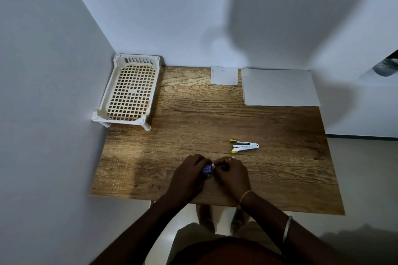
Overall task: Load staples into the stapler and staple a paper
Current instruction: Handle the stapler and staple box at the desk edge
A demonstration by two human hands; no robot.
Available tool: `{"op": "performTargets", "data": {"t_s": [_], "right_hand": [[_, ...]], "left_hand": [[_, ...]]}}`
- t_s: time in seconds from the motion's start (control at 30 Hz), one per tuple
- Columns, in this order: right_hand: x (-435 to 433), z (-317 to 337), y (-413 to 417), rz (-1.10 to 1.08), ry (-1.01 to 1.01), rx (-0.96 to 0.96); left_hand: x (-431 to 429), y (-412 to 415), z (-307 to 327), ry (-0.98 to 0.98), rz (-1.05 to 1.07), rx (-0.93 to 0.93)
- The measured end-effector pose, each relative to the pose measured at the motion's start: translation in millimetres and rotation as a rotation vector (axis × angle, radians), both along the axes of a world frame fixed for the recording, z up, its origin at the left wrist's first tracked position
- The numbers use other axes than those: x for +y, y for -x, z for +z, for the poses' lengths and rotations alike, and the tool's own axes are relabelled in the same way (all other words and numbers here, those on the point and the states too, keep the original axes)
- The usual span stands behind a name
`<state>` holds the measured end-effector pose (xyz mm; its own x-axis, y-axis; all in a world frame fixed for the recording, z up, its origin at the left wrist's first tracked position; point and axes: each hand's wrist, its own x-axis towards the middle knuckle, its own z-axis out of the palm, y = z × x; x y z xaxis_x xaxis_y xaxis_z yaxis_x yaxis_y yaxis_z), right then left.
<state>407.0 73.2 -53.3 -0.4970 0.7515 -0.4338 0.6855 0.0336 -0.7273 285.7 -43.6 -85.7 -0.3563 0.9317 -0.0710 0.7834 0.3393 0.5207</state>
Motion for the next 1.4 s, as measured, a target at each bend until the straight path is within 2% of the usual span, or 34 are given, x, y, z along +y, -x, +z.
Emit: {"op": "performTargets", "data": {"t_s": [0.4,0.9,1.23,1.4], "right_hand": [[6.2,0.1,10.8,-0.047,0.113,-0.063],[1.7,-0.4,5.0,-0.045,0.176,-0.007],[-15.5,2.9,-2.6,0.044,-0.129,-0.040],[-16.5,-0.7,-6.7,0.056,-0.122,0.015]], "left_hand": [[-0.1,-0.2,3.1,0.012,-0.025,0.029],[-0.9,-1.4,7.3,-0.005,0.005,0.000],[-1.7,-2.2,9.4,-0.024,0.019,-0.033],[-1.6,-2.1,8.7,-0.022,0.020,-0.037]]}}
